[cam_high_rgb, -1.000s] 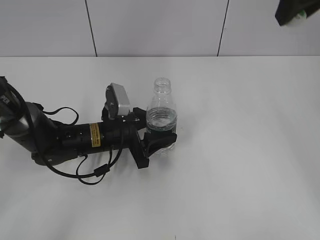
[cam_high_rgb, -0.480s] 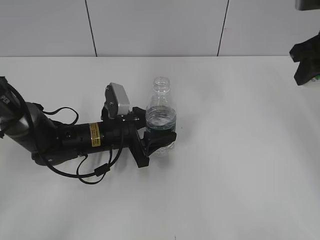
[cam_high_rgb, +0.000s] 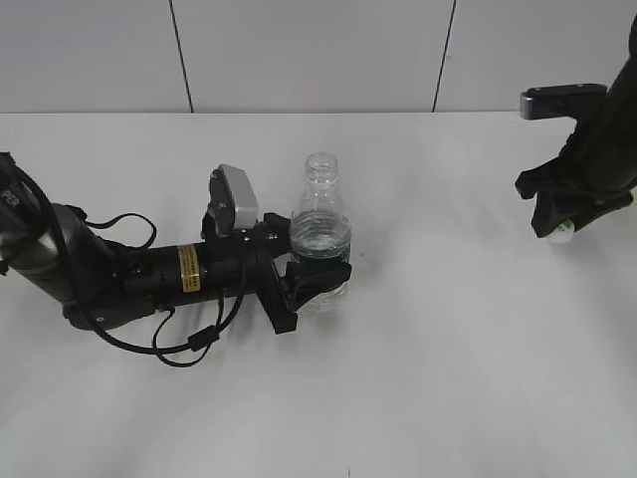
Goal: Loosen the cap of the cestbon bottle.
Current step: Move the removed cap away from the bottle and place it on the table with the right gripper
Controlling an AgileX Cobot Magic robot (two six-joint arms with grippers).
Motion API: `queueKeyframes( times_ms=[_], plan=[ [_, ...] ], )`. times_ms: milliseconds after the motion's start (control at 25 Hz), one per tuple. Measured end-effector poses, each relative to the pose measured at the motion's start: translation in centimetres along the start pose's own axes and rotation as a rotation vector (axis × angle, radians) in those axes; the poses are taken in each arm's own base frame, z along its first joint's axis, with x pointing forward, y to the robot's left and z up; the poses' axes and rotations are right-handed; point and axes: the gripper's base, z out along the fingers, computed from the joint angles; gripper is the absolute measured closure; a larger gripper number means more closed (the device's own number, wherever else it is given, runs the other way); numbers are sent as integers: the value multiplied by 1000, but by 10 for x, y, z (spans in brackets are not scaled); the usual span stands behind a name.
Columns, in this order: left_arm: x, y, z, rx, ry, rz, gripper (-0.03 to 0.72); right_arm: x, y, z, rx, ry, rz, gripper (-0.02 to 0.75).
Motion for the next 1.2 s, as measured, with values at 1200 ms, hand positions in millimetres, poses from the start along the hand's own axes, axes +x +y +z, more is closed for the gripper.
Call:
queueKeyframes(
  times_ms=[1200],
  plan=[
    [1, 1, 0, -14, -5, -7, 273, -3, -9, 50, -7, 2, 30, 417]
  ],
)
